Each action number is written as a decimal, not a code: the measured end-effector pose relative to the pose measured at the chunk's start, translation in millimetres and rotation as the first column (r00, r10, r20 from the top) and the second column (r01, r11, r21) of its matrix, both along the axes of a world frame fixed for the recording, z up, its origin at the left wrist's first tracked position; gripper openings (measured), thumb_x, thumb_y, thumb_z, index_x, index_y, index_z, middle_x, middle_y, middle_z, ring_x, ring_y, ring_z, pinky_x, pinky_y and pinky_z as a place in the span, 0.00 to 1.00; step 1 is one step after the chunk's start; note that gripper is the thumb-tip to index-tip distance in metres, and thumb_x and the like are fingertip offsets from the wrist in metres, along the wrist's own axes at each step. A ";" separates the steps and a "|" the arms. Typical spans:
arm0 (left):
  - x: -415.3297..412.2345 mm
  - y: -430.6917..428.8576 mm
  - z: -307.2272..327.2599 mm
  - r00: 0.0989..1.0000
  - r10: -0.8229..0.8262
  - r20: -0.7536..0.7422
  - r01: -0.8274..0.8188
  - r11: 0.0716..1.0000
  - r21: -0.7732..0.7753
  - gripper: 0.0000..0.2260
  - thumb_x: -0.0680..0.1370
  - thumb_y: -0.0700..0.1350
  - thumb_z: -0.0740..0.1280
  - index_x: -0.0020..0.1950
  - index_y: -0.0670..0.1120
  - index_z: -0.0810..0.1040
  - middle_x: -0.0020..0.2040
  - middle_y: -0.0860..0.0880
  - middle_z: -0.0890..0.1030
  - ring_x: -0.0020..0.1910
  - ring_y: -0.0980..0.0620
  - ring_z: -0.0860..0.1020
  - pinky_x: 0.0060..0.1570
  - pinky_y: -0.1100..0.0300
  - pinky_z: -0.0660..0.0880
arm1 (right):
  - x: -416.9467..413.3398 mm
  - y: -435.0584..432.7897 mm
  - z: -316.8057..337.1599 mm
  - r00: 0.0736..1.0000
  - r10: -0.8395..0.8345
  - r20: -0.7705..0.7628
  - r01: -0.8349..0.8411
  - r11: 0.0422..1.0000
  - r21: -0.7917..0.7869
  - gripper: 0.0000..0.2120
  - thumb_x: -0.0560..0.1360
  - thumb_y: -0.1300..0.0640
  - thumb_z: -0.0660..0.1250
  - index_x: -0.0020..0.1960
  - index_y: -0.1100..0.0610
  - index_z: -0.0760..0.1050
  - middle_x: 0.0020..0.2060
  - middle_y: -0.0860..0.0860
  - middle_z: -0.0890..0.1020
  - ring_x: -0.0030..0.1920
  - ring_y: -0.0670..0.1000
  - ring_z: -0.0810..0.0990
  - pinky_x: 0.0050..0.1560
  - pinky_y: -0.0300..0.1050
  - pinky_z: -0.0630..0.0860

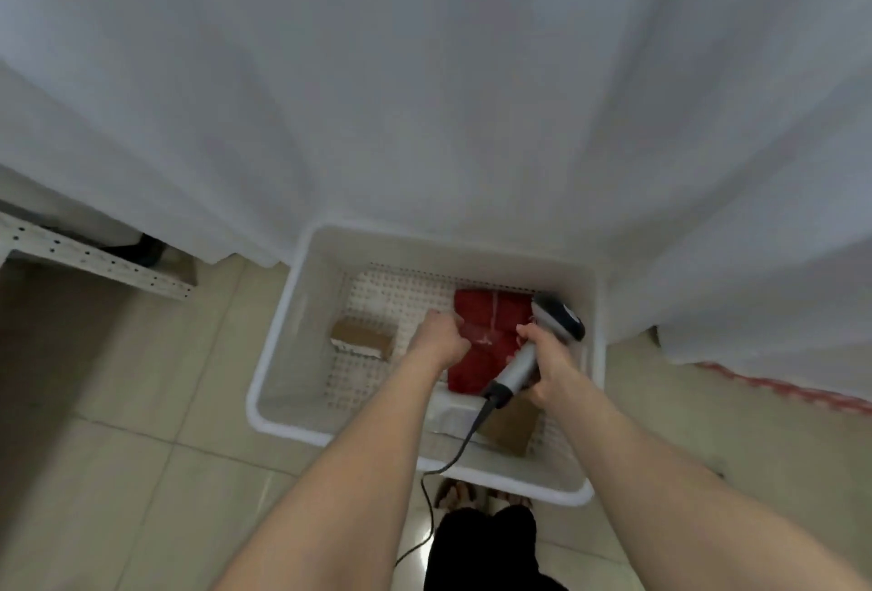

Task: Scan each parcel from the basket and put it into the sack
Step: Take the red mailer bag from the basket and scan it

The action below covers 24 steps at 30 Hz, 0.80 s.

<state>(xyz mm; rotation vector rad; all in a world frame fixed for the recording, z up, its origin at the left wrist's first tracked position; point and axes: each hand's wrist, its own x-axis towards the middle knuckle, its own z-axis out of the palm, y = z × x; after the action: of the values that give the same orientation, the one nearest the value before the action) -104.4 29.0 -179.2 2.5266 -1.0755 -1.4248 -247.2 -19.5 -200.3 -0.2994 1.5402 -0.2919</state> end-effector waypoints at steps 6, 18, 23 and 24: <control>-10.6 -16.6 -143.3 0.994 -0.064 -0.085 0.066 0.998 0.023 0.14 0.76 0.42 0.65 0.62 0.43 0.77 0.63 0.41 0.73 0.56 0.44 0.77 0.49 0.60 0.73 | -9.9 -31.0 -139.9 0.995 0.071 -0.071 -0.067 0.996 0.061 0.20 0.70 0.55 0.75 0.58 0.62 0.75 0.49 0.58 0.80 0.50 0.59 0.80 0.51 0.56 0.80; -13.5 -26.5 -315.2 0.984 -0.092 -0.151 0.100 0.994 0.044 0.13 0.78 0.42 0.65 0.61 0.39 0.77 0.58 0.42 0.79 0.53 0.49 0.76 0.49 0.65 0.68 | -18.6 -61.1 -313.1 0.971 0.157 -0.179 -0.149 0.987 0.058 0.28 0.71 0.57 0.74 0.67 0.65 0.70 0.55 0.59 0.78 0.55 0.60 0.79 0.60 0.59 0.76; -11.6 -11.1 -319.2 0.982 -0.060 -0.181 0.072 0.995 0.063 0.26 0.74 0.43 0.70 0.69 0.40 0.67 0.64 0.42 0.74 0.61 0.47 0.74 0.54 0.62 0.69 | -15.6 -51.3 -307.7 0.989 0.113 -0.095 -0.118 0.992 -0.044 0.32 0.65 0.58 0.77 0.66 0.63 0.72 0.55 0.59 0.80 0.54 0.60 0.80 0.59 0.60 0.78; -11.1 -8.9 -311.7 0.979 -0.062 -0.194 0.075 0.995 0.063 0.29 0.72 0.43 0.72 0.70 0.41 0.66 0.65 0.43 0.73 0.61 0.47 0.73 0.55 0.63 0.69 | -13.0 -49.7 -298.6 0.991 0.116 -0.070 -0.120 0.992 -0.049 0.36 0.60 0.56 0.79 0.66 0.62 0.73 0.54 0.59 0.81 0.53 0.60 0.81 0.57 0.61 0.78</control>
<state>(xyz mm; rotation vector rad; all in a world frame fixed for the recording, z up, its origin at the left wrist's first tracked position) -115.5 20.1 -490.9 2.3567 -1.1074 -1.7114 -260.2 -69.2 -498.9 -0.4446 1.5755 -0.2321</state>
